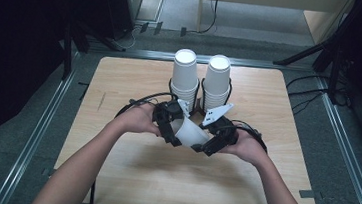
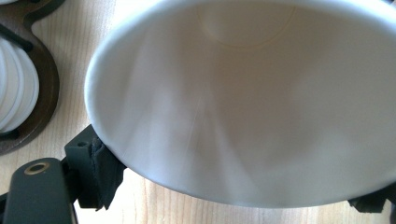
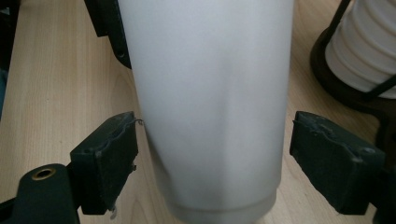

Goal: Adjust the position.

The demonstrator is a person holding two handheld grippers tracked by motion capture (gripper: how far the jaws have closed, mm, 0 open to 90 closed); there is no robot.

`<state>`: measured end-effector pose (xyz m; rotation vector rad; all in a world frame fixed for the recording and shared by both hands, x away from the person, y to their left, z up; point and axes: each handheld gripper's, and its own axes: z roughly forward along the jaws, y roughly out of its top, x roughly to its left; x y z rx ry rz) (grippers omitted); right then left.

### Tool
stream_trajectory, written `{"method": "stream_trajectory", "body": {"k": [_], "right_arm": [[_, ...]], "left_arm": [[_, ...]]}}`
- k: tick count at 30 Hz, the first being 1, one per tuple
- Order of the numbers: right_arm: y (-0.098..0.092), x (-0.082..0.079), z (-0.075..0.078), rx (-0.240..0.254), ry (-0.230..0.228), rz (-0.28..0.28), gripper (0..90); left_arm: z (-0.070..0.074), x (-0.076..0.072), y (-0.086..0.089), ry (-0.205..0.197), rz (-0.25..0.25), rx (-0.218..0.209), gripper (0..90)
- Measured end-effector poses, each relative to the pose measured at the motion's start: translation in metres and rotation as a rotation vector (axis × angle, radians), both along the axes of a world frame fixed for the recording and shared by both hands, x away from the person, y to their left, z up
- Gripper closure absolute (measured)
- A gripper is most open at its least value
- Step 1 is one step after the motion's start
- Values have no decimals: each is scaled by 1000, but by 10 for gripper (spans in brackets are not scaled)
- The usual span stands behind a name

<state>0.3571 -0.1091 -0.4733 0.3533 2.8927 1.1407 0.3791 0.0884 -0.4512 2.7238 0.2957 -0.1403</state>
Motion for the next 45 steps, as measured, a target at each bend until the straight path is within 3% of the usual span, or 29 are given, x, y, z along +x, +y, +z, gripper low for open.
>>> {"method": "stream_trajectory", "body": {"k": [2,12,17,19,31,45], "right_arm": [[3,0,-3,-7,7,7,156],[10,-1,-8,-30,-18,21,218],[9,-1,-6,-26,-19,27,220],[8,-2,-6,-25,-25,26,219],[-4,1,1,19,-33,7,218],[-11,0,4,48,-34,4,217]], "left_arm": [[1,-1,-3,0,-8,21,110],[0,0,-6,4,-6,25,97],[-1,0,-5,10,-8,1,78],[-1,-1,-4,1,-15,-4,31],[4,-3,11,-26,48,-129,7],[2,-8,22,2,137,-287,0]]}}
